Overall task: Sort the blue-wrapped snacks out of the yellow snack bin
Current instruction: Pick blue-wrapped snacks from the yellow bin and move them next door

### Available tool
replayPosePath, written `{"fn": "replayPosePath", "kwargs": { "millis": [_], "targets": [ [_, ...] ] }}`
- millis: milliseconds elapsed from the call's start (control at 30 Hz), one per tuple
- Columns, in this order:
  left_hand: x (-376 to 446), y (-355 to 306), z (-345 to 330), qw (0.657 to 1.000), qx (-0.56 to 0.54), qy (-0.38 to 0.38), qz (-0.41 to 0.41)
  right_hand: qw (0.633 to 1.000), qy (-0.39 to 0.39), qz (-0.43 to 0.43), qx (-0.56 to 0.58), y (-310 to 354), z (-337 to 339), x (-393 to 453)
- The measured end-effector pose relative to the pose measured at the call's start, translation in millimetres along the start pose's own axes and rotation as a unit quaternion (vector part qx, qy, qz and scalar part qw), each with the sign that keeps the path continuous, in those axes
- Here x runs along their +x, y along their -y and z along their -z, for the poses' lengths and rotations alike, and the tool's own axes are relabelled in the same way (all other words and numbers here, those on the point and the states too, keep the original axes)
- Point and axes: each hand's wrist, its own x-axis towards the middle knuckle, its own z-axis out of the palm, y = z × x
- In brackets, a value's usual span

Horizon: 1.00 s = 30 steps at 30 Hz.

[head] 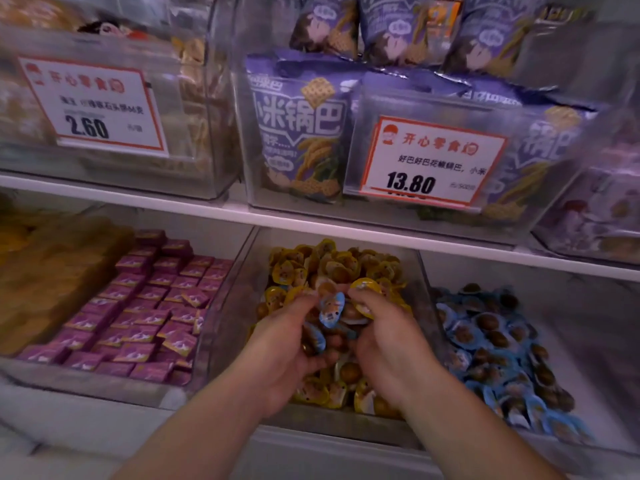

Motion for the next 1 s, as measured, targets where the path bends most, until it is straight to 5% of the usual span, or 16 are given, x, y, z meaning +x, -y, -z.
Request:
{"fn": "replayPosePath", "kwargs": {
  "millis": [400,567,633,733,833,1000],
  "targets": [
    [-6.8,-2.3,8.6,0.997,-0.038,0.065,0.002,0.997,0.030,0.063,-0.036,-0.4,-1.8,-15.4],
    [-7.5,-5.0,13.4,0.995,-0.059,0.077,0.007,0.933,0.049,0.203,-0.295,-1.0,-6.5,-23.0],
    [-6.4,-4.7,15.4,0.996,-0.060,0.067,-0.009,0.906,0.080,0.234,-0.344,-3.8,-8.8,-24.6],
    [-3.1,-5.2,19.9,0.997,-0.059,0.011,-0.041,0.919,0.119,0.219,-0.306,-7.5,-10.6,-24.6],
    [-1.1,-8.5,26.5,0.996,-0.070,-0.026,-0.041,0.929,0.030,0.253,-0.269,-1.8,-7.1,-16.6],
    [-4.2,-12.8,31.3,0.996,-0.071,-0.028,-0.042,0.779,-0.103,0.388,-0.482,18.9,6.7,-13.4]
  ]
}}
